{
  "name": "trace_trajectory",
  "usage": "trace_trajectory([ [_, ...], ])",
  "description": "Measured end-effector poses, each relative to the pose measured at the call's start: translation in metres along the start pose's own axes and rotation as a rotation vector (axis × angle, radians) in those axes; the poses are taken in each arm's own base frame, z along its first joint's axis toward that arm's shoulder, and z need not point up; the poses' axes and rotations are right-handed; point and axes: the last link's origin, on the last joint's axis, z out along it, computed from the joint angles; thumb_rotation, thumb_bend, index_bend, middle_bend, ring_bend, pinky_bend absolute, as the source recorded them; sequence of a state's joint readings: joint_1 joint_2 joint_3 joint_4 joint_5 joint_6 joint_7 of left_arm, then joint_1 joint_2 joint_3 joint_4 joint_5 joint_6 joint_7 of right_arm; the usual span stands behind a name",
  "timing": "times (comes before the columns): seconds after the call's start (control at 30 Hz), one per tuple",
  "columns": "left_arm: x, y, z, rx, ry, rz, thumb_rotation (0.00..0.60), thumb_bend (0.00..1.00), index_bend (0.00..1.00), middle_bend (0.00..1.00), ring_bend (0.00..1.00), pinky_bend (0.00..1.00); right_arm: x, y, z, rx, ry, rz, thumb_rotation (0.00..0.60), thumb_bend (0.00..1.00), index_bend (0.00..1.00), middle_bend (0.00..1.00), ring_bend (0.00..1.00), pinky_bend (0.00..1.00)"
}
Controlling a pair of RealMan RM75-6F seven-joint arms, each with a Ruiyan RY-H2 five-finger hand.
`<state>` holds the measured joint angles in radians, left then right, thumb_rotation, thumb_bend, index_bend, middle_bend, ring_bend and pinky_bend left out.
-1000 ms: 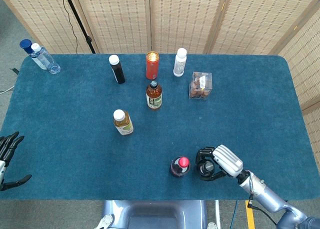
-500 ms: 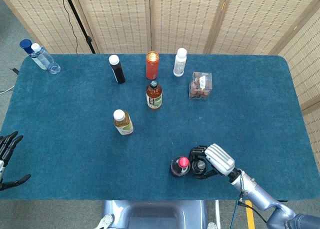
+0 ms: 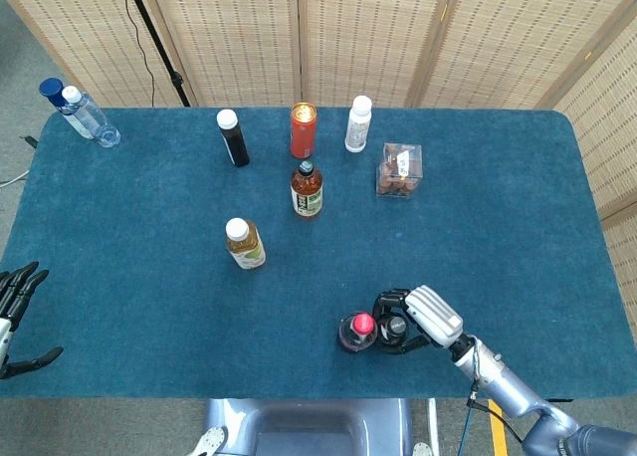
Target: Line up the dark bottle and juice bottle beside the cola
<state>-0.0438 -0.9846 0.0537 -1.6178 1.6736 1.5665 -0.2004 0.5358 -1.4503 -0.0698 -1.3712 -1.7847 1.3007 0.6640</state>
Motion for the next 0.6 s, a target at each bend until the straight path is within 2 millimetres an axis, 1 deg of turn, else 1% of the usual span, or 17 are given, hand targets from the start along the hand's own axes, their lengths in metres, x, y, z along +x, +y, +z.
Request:
trace_trajectory([
  [0.4,0.0007,-0.0004,-0.0003,0.001,0.003,-0.002,0.600,0.00,0.00,0.00,0.00,0.00,-0.0088,-0.0051,0.0024,0.010,0.004,0.026,0.600,0.54,0.54,0.54,0.60,0.76],
  [0.6,0.0015,-0.0009,-0.0006,0.002,0.007,-0.005,0.600,0.00,0.00,0.00,0.00,0.00,-0.0089,0.0001,0.0013,0.001,0.003,0.017,0.600,0.54,0.49,0.50,0.56,0.75],
])
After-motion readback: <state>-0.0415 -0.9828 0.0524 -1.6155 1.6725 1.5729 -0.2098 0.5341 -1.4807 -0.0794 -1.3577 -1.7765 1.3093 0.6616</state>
